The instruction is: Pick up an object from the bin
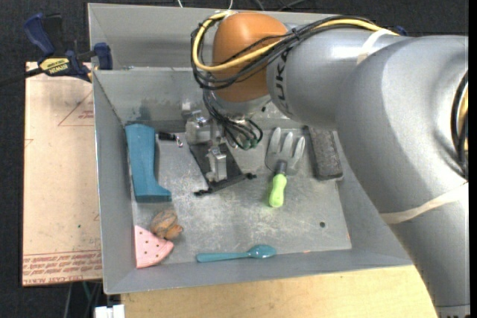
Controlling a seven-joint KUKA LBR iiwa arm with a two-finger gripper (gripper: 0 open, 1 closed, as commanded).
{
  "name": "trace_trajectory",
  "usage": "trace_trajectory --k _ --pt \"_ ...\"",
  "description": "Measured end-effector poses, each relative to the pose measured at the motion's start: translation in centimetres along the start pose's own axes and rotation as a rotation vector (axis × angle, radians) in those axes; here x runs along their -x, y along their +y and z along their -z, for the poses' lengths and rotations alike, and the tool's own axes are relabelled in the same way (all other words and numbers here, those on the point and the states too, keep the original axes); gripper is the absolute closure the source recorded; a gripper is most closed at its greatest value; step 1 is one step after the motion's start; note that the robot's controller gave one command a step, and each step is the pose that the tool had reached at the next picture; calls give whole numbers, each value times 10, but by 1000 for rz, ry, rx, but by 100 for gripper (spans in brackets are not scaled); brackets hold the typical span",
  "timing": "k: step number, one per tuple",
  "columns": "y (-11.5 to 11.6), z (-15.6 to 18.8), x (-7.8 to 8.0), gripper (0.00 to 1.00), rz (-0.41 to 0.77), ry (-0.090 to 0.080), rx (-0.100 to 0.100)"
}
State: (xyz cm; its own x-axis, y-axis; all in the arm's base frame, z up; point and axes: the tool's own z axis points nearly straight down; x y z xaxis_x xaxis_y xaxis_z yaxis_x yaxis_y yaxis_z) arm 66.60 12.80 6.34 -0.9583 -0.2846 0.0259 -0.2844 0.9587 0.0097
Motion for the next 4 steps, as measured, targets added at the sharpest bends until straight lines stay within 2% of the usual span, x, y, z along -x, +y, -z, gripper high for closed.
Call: trace_trajectory --k 1,2,3,4 --pt "-24 2 -19 0 -275 -22 4" --pt "-96 7 -76 100 128 -15 3" --pt "-96 7 -76 100 128 -15 3" --pt "-104 88 -88 100 146 -13 5"
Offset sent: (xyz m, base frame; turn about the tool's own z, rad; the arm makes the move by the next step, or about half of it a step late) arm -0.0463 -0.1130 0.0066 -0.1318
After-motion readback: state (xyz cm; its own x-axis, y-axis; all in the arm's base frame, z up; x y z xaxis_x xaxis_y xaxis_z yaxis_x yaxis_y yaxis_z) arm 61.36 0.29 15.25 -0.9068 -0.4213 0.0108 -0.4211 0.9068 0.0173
